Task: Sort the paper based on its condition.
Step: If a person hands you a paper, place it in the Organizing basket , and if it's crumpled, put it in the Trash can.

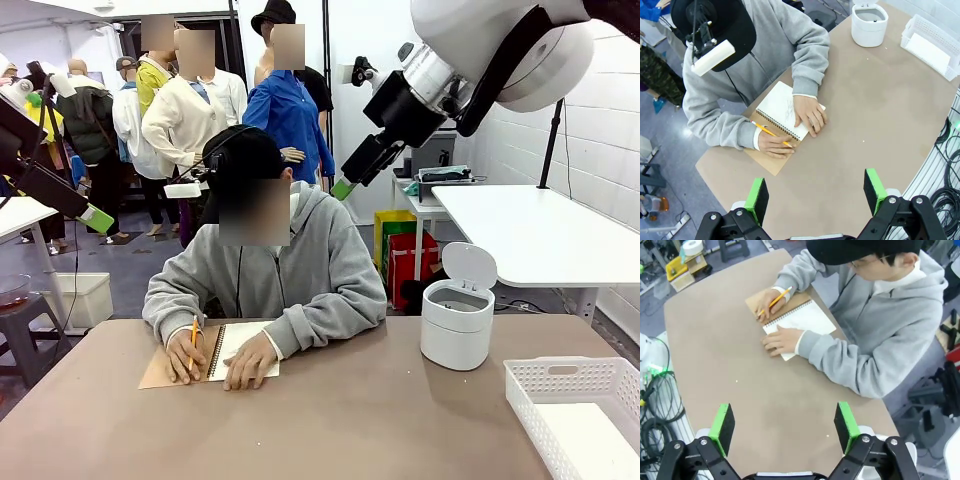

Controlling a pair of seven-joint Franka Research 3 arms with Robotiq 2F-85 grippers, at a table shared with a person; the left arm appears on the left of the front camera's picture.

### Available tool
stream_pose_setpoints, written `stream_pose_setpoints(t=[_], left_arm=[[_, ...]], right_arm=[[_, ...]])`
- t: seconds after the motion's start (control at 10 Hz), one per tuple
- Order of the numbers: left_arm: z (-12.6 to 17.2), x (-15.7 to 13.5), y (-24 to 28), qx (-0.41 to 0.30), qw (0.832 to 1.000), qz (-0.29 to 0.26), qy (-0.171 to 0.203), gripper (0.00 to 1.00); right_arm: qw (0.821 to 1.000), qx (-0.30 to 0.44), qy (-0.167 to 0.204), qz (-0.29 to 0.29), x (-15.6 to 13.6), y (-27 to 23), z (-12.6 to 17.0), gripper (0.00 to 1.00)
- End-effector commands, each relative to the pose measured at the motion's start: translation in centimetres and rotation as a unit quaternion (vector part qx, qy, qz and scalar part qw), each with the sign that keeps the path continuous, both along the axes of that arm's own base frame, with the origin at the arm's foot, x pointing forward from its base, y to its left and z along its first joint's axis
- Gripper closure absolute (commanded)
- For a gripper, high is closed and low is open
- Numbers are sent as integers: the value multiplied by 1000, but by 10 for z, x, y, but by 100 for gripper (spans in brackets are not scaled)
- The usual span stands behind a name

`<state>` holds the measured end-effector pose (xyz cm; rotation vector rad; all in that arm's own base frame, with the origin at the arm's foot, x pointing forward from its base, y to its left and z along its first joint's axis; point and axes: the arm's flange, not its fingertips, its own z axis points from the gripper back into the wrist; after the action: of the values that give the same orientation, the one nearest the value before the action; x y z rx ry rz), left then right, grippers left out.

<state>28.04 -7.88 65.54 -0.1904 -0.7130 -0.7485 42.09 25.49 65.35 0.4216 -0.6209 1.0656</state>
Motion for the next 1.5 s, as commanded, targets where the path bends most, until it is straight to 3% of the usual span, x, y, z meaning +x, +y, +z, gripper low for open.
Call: stream_pose_setpoints(t=[0.0, 0.1, 1.4], left_arm=[[0, 0, 1, -4, 1000, -2, 0, 0], [0, 0, 1, -4, 1000, -2, 0, 0], [0, 0, 1, -4, 1000, -2, 0, 0]], right_arm=[[1000, 4, -30, 9, 0, -4, -6, 0], [1000, 0, 0, 0, 0, 0, 0, 0], [1000, 0, 0, 0, 0, 0, 0, 0]])
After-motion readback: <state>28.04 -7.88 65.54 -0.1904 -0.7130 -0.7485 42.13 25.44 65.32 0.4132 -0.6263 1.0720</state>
